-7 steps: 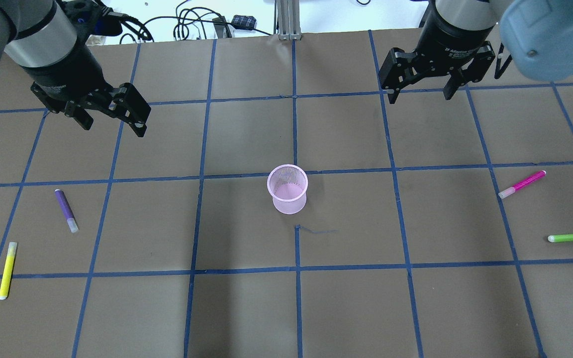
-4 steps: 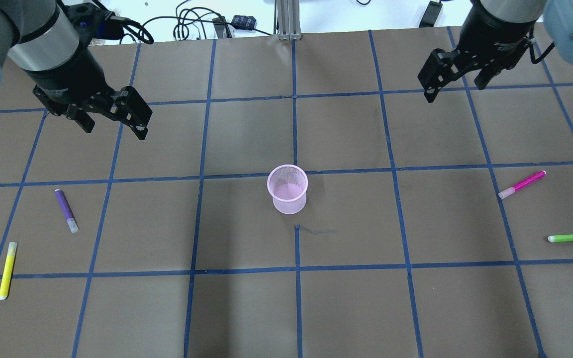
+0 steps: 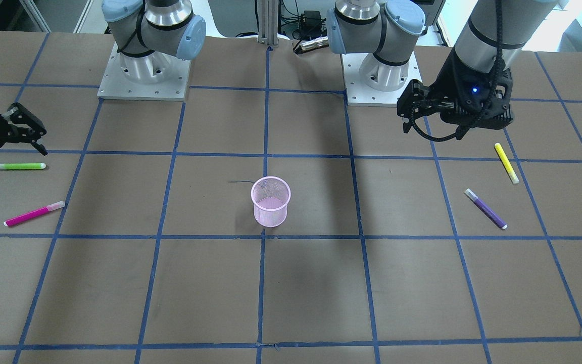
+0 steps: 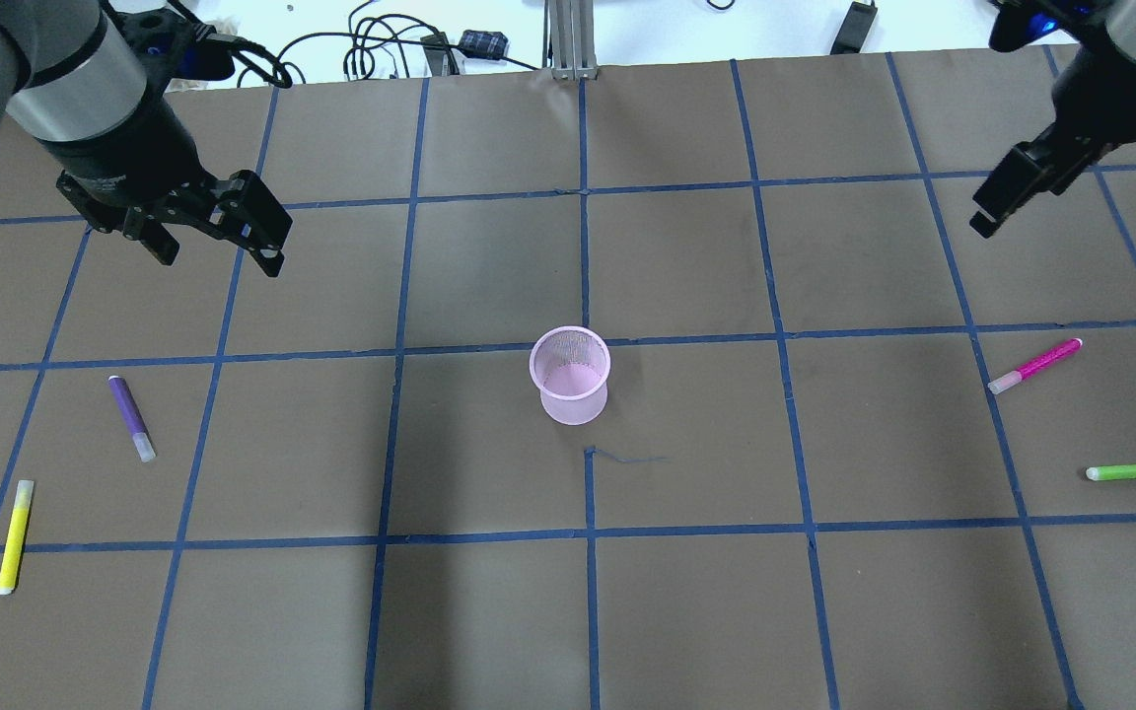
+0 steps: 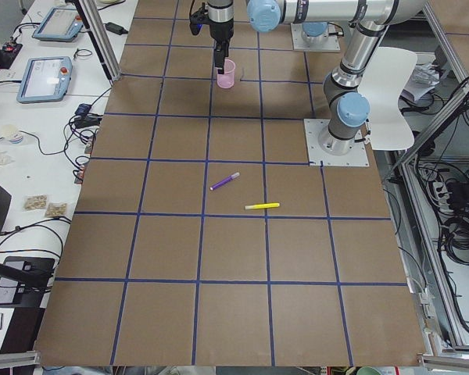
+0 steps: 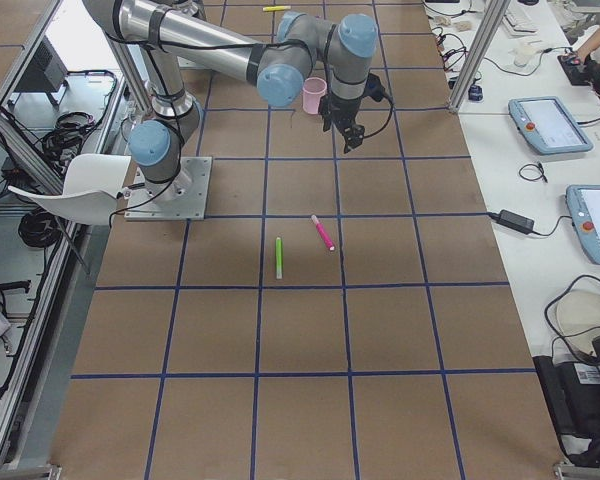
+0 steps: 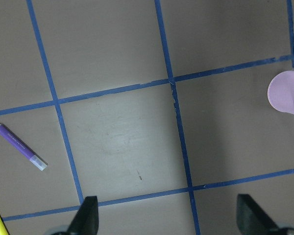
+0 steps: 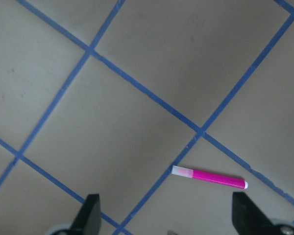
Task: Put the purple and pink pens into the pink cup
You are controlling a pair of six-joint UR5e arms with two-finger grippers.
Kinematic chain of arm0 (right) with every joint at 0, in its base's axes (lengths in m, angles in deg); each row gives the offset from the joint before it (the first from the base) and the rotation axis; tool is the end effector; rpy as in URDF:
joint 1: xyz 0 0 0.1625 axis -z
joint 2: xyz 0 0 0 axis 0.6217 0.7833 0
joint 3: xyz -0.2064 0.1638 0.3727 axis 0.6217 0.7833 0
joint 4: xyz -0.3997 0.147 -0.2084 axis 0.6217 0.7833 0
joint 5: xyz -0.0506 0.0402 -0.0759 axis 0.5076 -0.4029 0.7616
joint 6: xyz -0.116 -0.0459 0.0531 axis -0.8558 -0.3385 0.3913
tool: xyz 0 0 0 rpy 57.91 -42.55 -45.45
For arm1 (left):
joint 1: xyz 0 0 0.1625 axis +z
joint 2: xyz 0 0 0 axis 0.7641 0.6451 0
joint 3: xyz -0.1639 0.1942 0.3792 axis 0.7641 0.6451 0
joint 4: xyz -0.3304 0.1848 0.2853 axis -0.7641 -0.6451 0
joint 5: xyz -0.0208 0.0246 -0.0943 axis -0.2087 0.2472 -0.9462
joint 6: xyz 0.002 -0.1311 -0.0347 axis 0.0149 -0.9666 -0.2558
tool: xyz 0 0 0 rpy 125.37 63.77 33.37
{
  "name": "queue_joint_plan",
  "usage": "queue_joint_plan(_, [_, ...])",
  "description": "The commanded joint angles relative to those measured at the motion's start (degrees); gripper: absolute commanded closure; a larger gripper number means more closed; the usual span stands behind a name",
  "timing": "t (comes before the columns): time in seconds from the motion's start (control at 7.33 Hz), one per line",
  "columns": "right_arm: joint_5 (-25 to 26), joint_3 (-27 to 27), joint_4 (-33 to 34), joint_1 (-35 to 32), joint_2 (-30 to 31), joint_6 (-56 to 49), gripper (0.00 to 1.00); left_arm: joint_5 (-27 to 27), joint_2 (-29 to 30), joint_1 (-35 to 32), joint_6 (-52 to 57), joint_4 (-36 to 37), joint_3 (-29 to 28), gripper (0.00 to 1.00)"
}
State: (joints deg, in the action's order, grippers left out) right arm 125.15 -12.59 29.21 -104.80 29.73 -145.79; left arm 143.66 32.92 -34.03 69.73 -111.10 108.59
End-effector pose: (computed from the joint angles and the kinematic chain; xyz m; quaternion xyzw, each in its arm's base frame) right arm -0.1076 -0.5901 0.3960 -0.3472 0.9372 0.0084 0.0322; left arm -0.0709 -0.5546 0.4780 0.0638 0.9978 0.0149 0.0099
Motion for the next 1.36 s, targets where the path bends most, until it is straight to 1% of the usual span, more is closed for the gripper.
queue_joint_plan(0.0, [0.0, -4.4, 11.6, 6.7, -5.2, -25.9, 0.09, -0.3, 1.6, 2.5, -0.4, 2.5, 0.0, 0.0])
queue_joint_plan(0.14, [-0.9, -5.1, 14.0, 9.6, -7.9, -34.6, 0.09, -0.3, 2.6, 2.8, -0.3, 7.3, -0.9, 0.0])
queue_joint_plan(0.27, [-1.0, -5.2, 15.7, 10.8, -10.6, -43.1, 0.11, -0.6, 3.3, 3.0, -1.2, 9.4, 0.2, 0.0])
queue_joint_plan(0.41, [-0.9, -5.4, 18.8, 10.9, -12.5, -49.5, 0.12, 0.2, 4.0, 3.0, -4.4, 9.7, 0.4, 0.0])
queue_joint_plan(0.55, [-0.9, -5.6, 19.2, 10.9, -13.6, -59.6, 0.12, 0.0, 4.2, 4.7, -4.7, 9.9, 1.3, 0.0])
queue_joint_plan(0.68, [-0.9, -6.4, 19.5, 10.9, -14.2, -66.8, 0.12, 0.0, 4.9, 9.0, -5.2, 9.9, 1.5, 0.0])
queue_joint_plan(0.82, [-0.9, -8.6, 23.3, 10.9, -14.3, -73.6, 0.12, -0.3, 5.7, 13.5, -3.5, 9.9, 1.7, 0.0])
queue_joint_plan(0.95, [-0.9, -12.0, 29.2, 10.9, -14.5, -80.7, 0.14, -0.2, 6.8, 17.0, -2.3, 9.9, 2.4, 0.0])
queue_joint_plan(1.09, [-0.9, -14.9, 33.5, 10.9, -14.9, -82.1, 0.16, 0.0, 8.0, 19.7, -2.5, 10.2, 3.6, 0.0])
queue_joint_plan(1.23, [-0.7, -16.0, 34.9, 10.9, -14.9, -82.6, 0.18, -0.2, 9.0, 22.0, -3.6, 10.4, 4.6, 0.0])
